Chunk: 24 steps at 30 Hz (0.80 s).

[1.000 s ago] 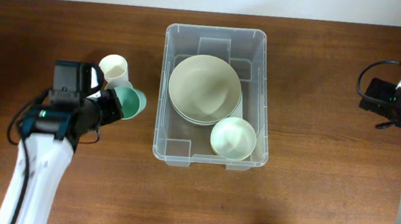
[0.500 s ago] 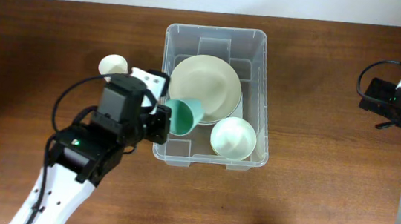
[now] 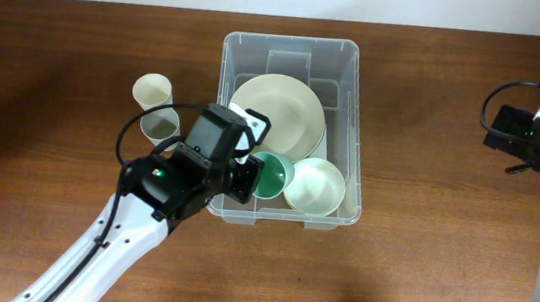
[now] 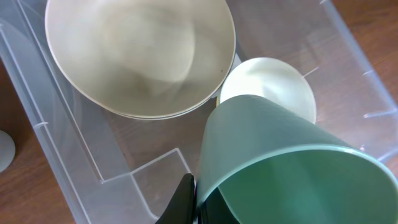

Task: Pack container
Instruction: 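Carry the mint green cup into the container's front-left corner, then release the mint cup and move the left gripper to the clear cup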

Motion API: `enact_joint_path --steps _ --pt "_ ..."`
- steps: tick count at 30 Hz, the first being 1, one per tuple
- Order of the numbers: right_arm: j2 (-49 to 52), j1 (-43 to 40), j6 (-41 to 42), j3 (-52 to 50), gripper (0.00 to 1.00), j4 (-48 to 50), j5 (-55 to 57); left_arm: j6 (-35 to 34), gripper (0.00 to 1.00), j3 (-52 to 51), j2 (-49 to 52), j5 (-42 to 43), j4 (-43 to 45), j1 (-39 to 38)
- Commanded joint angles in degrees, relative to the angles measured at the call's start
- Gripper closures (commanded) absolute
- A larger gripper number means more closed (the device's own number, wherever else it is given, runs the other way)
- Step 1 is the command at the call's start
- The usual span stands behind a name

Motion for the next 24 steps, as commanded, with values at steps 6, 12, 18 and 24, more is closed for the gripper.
enact_joint_path --steps 6,12,18,24 --pt "0.17 -0.15 0.07 0.24 0.01 0.07 0.70 2.51 1.00 1.03 4.50 -4.59 -1.62 -1.68" --pt "0.17 -0.15 0.07 0.24 0.01 0.07 0.70 2.51 0.99 1.03 5.53 -13.77 -5.25 -1.68" --pt "0.17 -0.15 0.07 0.24 0.01 0.07 0.70 2.27 0.99 1.01 6.29 -13.14 -5.25 -1.68" --pt "0.17 -0.15 0.07 0.24 0.01 0.07 0.70 2.29 0.99 1.01 10.12 -13.14 -4.66 -1.68"
